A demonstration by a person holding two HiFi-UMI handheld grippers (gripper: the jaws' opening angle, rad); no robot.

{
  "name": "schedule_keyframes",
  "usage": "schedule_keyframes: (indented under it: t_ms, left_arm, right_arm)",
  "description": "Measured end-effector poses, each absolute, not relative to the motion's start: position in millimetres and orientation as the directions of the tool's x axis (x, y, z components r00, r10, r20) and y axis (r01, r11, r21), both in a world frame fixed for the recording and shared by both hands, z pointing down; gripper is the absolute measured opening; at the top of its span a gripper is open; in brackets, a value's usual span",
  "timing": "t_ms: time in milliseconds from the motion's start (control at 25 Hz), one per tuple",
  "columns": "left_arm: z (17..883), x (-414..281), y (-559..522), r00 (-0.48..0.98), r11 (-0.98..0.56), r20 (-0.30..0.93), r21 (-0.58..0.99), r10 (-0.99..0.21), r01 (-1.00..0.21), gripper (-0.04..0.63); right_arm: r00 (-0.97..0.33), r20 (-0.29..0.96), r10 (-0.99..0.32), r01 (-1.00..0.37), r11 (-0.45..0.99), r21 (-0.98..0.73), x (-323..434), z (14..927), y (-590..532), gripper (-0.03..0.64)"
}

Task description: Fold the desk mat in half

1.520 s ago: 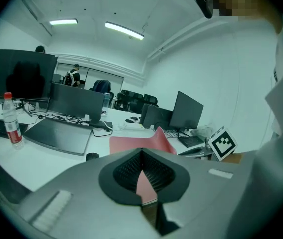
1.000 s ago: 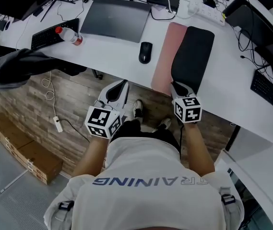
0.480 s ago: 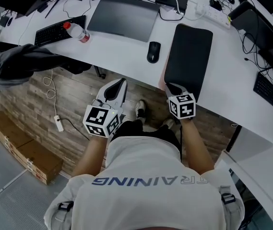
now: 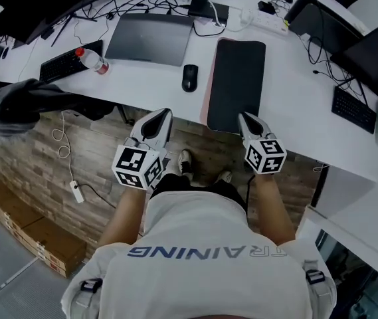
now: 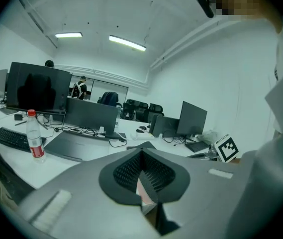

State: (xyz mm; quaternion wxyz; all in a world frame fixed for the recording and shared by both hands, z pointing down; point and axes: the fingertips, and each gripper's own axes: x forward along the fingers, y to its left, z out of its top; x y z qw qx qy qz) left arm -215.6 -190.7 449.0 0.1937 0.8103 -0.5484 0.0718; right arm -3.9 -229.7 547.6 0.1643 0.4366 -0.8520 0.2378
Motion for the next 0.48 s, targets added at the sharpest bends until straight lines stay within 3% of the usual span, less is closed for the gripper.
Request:
schedule_keyframes:
  t_ms: [480]
  left_arm:
    - [370.6,-151.3,-202.8,0.459,-0.428,0.162,0.190,-0.874,-0.883,0.002]
  right_arm:
    - [-0.422,0.278,-0.863,-0.905,0.379,-0.195,108.1,412.4,-222.8,0.012]
